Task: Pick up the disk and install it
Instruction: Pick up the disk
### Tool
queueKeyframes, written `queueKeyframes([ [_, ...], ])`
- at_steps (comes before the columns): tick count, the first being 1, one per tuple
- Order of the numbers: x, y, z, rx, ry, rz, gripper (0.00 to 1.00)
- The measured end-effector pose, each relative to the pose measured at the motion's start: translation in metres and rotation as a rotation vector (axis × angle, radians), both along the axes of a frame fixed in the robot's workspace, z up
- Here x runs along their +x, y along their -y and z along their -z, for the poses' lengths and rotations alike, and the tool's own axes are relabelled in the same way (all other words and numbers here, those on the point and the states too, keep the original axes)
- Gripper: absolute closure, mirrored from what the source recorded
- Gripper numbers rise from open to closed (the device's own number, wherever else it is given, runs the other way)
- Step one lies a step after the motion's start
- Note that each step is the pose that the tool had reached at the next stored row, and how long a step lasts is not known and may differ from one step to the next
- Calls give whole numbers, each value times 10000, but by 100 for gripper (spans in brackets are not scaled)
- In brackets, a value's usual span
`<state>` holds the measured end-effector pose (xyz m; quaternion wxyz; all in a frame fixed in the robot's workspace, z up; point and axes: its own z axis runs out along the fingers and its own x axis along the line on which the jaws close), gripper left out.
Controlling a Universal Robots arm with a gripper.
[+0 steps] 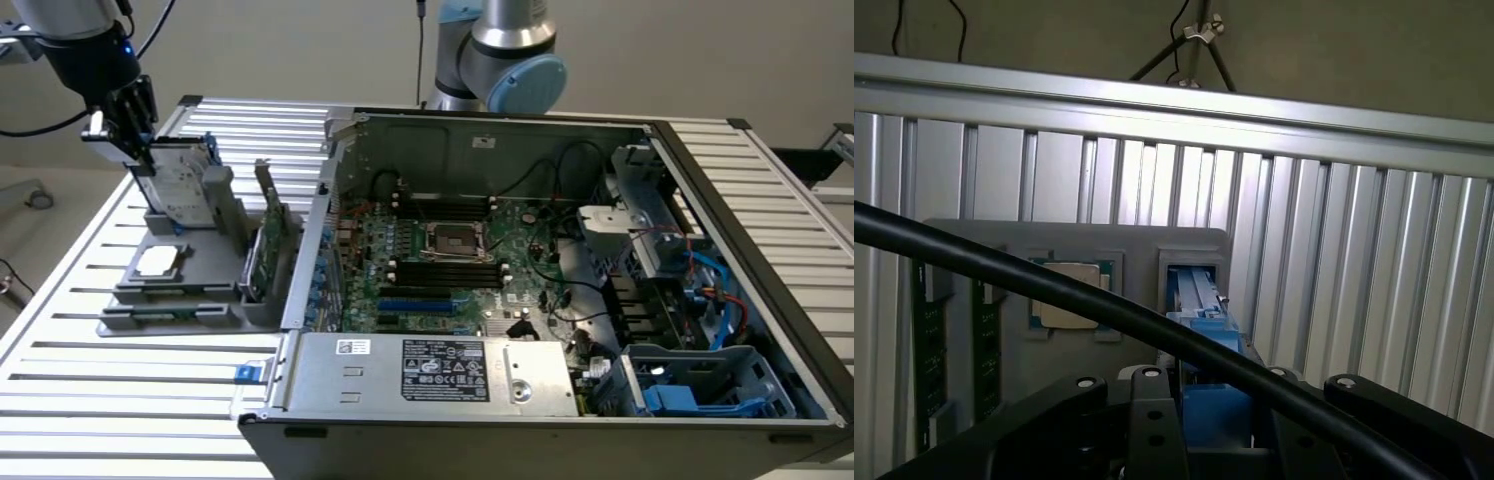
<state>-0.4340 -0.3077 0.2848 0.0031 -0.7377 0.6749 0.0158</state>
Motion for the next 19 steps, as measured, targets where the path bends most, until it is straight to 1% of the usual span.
queueKeyframes([
  [8,0,0,-26,-2,-5,0,67],
  [16,0,0,-99,0,-10,0,67],
  [19,0,0,-142,-1,-14,0,67],
])
